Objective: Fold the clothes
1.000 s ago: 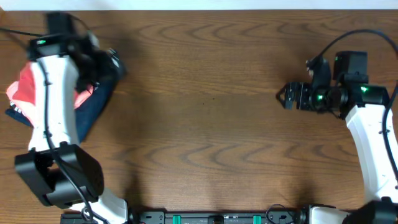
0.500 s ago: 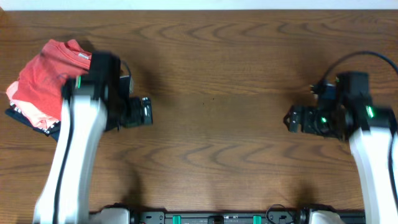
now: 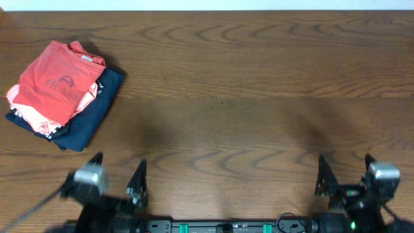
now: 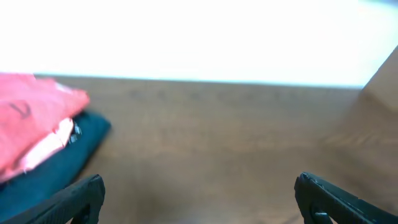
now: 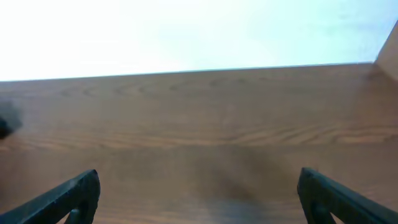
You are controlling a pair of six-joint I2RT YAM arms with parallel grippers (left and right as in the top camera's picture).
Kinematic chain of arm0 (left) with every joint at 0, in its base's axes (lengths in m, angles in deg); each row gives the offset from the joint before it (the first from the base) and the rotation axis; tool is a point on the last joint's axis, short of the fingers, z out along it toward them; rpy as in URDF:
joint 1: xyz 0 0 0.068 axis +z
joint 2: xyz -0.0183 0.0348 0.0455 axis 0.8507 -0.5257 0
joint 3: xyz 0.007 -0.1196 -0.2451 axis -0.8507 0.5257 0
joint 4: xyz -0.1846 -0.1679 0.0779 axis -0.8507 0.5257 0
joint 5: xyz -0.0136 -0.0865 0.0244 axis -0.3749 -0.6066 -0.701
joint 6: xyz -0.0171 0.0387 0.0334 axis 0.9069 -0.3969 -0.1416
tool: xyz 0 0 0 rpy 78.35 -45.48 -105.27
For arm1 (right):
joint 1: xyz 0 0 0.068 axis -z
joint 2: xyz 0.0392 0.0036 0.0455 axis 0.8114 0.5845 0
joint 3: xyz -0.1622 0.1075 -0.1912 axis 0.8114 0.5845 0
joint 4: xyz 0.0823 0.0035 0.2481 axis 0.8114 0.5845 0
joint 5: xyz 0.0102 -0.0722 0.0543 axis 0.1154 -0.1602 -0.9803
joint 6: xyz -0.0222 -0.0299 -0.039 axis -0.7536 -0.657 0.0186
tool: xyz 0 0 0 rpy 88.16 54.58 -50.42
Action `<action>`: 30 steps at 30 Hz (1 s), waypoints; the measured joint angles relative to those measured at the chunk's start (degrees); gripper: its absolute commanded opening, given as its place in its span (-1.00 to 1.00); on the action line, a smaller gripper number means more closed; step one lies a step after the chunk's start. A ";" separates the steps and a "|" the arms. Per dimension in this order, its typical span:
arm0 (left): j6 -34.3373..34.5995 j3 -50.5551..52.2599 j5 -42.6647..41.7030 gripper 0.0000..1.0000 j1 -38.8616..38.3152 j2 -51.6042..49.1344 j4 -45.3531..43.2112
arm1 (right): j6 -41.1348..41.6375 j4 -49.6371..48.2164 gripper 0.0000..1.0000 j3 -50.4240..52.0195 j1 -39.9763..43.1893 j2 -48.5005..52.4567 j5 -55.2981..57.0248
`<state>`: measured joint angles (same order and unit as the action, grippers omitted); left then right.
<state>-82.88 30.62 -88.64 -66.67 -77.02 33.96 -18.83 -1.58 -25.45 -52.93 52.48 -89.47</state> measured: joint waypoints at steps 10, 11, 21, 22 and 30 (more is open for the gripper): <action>0.00 0.09 0.00 0.96 0.00 8.09 0.11 | 0.17 12.61 0.98 0.68 0.00 -5.14 0.57; 0.00 0.11 0.00 0.96 0.00 8.07 0.09 | 0.13 12.61 0.98 0.76 0.00 -5.14 0.72; 0.00 0.13 0.00 0.96 0.00 8.07 0.28 | -0.09 12.11 0.99 1.03 0.00 -5.14 2.38; 0.00 0.13 0.00 0.96 0.00 8.07 0.28 | -0.09 11.37 0.98 1.49 0.00 -5.20 2.36; 0.00 0.33 0.00 0.96 0.00 8.07 0.39 | -0.26 -17.84 0.98 20.11 0.00 -5.35 0.72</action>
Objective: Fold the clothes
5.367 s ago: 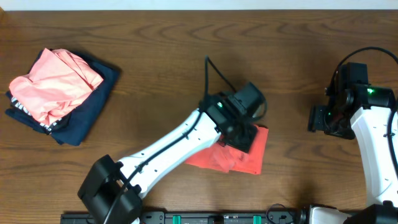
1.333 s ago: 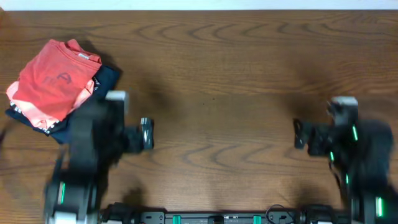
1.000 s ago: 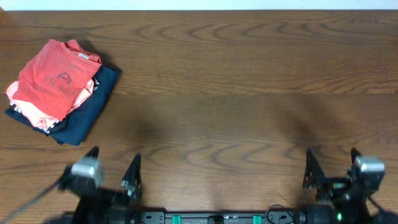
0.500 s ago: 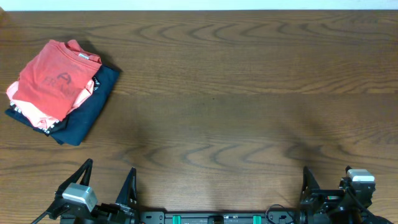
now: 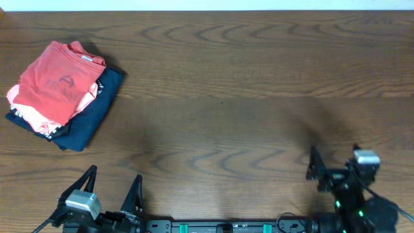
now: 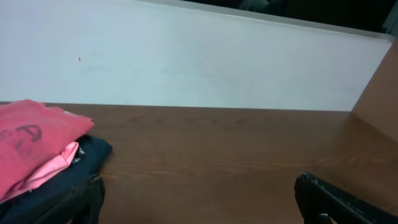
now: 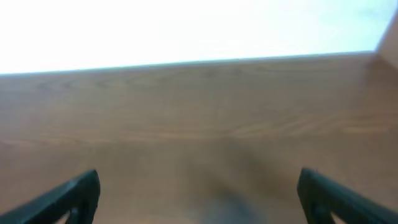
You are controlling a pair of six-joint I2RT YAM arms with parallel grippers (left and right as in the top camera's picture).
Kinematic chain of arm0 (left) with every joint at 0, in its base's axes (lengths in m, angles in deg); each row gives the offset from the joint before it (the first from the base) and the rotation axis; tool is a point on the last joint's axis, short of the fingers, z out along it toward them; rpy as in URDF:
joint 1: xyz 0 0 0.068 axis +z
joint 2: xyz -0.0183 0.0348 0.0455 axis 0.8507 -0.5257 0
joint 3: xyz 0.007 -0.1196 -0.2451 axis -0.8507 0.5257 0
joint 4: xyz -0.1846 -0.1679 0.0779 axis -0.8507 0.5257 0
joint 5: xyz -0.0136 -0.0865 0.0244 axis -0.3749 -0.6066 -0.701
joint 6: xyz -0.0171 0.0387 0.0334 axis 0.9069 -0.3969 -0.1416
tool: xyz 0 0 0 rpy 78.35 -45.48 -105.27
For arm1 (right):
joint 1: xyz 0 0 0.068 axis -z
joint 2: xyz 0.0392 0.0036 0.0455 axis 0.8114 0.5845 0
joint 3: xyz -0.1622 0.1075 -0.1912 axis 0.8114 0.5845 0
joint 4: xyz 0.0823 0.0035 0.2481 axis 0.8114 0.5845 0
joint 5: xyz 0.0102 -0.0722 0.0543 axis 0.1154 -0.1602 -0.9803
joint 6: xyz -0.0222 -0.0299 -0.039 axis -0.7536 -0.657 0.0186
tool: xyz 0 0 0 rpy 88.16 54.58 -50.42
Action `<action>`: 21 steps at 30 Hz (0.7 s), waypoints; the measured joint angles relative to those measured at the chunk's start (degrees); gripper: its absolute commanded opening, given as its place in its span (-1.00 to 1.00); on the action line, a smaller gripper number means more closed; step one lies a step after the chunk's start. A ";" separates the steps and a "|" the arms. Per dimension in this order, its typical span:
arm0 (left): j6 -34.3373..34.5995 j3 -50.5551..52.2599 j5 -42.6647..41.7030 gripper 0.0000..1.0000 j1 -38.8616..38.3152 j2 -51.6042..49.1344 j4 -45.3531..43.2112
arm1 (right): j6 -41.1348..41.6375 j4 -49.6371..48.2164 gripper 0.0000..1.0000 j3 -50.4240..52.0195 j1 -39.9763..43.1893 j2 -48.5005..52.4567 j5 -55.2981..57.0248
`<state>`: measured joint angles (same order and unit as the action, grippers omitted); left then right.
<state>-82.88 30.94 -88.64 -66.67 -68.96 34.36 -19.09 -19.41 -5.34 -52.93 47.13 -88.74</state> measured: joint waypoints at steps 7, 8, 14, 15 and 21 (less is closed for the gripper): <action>0.00 0.02 0.02 0.96 0.00 0.02 0.02 | -0.26 -33.44 0.99 18.38 0.00 0.07 -2.69; 0.00 0.02 0.02 0.96 0.00 0.00 0.07 | -0.37 -36.13 0.99 19.98 0.00 0.02 -2.73; 0.00 0.02 0.02 0.96 0.00 0.00 0.04 | -4.11 -38.66 0.99 24.46 0.00 -0.02 -2.43; 0.00 0.02 0.02 0.96 0.00 0.00 0.04 | -4.61 -38.25 0.99 24.44 0.00 -0.09 -2.43; 0.00 0.02 0.00 0.96 0.00 0.00 0.07 | -5.86 -31.67 0.99 24.44 0.00 0.13 -2.27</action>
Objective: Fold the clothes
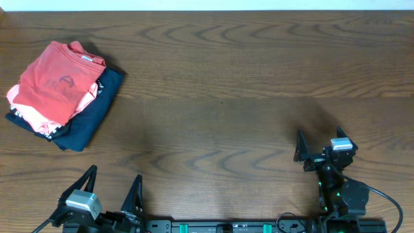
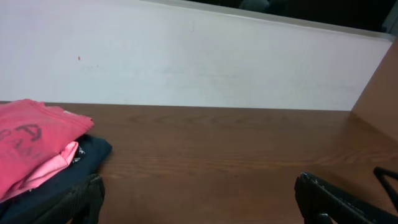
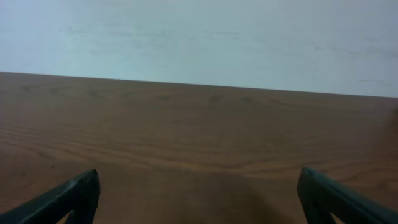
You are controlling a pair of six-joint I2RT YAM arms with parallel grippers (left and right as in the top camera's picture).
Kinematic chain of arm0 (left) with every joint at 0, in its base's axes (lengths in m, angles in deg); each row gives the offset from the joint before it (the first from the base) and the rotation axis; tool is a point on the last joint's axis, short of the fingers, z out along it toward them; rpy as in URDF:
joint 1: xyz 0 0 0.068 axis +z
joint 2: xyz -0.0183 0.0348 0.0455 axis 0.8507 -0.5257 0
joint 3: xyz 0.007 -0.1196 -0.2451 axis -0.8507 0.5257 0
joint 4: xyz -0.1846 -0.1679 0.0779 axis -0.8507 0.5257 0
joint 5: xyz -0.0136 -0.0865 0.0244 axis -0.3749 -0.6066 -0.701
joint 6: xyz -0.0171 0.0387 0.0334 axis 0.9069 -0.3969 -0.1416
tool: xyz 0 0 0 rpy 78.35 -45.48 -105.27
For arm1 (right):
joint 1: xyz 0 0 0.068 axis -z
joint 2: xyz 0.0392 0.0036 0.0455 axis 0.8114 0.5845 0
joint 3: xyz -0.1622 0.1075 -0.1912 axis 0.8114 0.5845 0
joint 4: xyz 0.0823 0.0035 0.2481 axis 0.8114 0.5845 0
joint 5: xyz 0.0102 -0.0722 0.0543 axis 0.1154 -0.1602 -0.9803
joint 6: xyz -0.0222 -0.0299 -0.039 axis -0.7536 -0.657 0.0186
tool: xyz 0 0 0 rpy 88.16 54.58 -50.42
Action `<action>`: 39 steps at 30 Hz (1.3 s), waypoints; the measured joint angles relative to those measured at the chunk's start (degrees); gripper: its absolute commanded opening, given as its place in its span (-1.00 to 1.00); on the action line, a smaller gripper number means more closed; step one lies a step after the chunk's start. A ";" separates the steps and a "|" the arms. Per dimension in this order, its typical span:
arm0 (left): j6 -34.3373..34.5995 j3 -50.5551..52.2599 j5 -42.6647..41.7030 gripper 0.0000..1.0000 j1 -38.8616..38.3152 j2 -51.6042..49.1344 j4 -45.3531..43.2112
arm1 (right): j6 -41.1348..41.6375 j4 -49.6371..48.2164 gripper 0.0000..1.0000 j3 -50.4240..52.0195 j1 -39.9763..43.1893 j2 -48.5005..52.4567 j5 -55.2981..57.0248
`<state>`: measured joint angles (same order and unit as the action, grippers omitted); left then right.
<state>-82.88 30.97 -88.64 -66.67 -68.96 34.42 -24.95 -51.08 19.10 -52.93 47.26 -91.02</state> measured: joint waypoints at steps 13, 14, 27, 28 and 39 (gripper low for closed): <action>0.00 0.00 0.02 0.95 0.00 0.00 -0.02 | -0.26 0.02 0.98 0.00 0.00 0.00 0.04; 0.00 0.00 0.02 0.95 0.00 0.00 -0.02 | -0.26 0.02 0.98 0.00 0.00 0.00 0.04; -0.28 0.00 0.26 0.96 0.00 0.00 0.02 | -0.26 0.02 0.99 0.00 0.00 0.00 0.04; -0.48 0.00 0.48 0.95 0.02 0.00 0.22 | -0.26 0.02 0.99 0.00 0.00 0.00 0.04; -1.75 13.49 4.35 0.96 9.60 0.11 3.37 | -0.28 0.07 0.98 0.00 0.00 0.00 0.04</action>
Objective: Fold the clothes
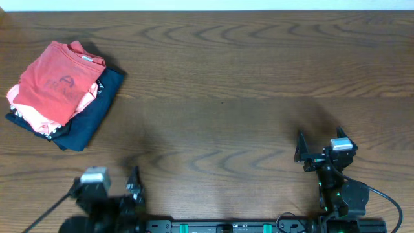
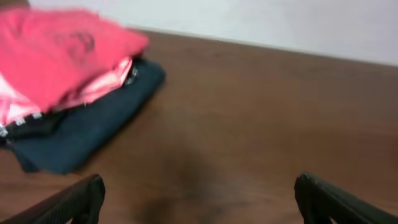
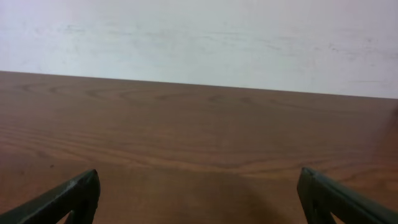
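Note:
A stack of folded clothes lies at the table's far left: a red shirt (image 1: 53, 81) on top, a pink garment (image 1: 40, 123) under it and a navy one (image 1: 90, 118) at the bottom. The left wrist view shows the red shirt (image 2: 59, 53) and the navy garment (image 2: 84, 127) ahead to the left. My left gripper (image 1: 110, 182) (image 2: 199, 202) stands open near the front edge, well short of the stack, holding nothing. My right gripper (image 1: 318, 141) (image 3: 200, 198) is open over bare wood at the front right, its fingers (image 3: 71, 196) wide apart.
The brown wooden table (image 1: 226, 84) reaches a pale wall (image 3: 199, 37) at the back. The arms' base rail (image 1: 226, 226) runs along the front edge.
My left gripper has shifted a little to the right and tipped down, so the clothes stack now fills the upper left of its view. The right arm and the stack have not moved.
Both grippers stood open near the front edge with the stack folded at the far left. Then the left sat lower at the edge and the right had come inward. The right then stood further in and stayed; the left now tilts toward the stack.

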You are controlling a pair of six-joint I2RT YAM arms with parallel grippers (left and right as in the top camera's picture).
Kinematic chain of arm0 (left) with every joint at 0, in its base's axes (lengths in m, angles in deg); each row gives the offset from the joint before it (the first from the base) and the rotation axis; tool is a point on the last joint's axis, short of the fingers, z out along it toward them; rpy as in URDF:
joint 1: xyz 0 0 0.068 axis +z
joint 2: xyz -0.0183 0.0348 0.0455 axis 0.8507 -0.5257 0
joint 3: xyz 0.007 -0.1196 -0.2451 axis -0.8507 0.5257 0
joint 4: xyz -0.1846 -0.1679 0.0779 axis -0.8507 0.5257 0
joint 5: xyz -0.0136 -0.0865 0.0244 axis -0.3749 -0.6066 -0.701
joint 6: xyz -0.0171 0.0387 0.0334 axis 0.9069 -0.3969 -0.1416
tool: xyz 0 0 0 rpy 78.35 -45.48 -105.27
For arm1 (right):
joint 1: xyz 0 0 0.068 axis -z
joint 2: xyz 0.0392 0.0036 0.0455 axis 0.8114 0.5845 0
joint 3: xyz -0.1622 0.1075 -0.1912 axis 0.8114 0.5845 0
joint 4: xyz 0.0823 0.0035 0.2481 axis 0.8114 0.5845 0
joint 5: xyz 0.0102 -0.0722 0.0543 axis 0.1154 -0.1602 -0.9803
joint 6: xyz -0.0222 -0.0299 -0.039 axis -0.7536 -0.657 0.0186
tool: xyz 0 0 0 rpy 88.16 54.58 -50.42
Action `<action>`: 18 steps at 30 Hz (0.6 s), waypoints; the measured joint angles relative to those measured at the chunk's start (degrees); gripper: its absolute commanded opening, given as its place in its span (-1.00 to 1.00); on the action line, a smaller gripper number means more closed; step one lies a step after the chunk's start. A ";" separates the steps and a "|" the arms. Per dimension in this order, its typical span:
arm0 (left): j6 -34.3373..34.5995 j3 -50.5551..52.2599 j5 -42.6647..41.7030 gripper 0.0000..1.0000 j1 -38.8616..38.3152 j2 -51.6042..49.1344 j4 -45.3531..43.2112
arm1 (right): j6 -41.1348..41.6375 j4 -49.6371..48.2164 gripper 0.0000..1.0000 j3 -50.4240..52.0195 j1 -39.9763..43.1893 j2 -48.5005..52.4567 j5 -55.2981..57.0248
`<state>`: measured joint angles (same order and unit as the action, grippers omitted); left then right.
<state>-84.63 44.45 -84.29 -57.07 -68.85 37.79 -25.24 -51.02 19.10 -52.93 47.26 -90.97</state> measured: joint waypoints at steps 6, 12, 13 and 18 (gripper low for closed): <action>-0.02 17.38 0.17 0.96 0.85 -0.04 -18.18 | 0.00 -0.02 0.99 0.00 0.00 0.02 0.00; -0.02 26.97 0.17 0.96 0.85 0.04 -34.80 | -0.15 -0.02 0.99 0.00 0.00 0.00 0.00; -0.02 28.13 0.15 0.96 0.85 0.04 -37.16 | -0.15 0.00 0.99 0.00 0.00 0.02 0.00; 0.00 32.48 0.17 0.96 0.85 0.07 -46.07 | -0.17 -0.04 0.99 0.00 0.00 0.02 0.00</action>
<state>-84.63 76.93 -84.11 -56.22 -68.78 -8.29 -25.41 -51.06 19.10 -52.93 47.28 -90.97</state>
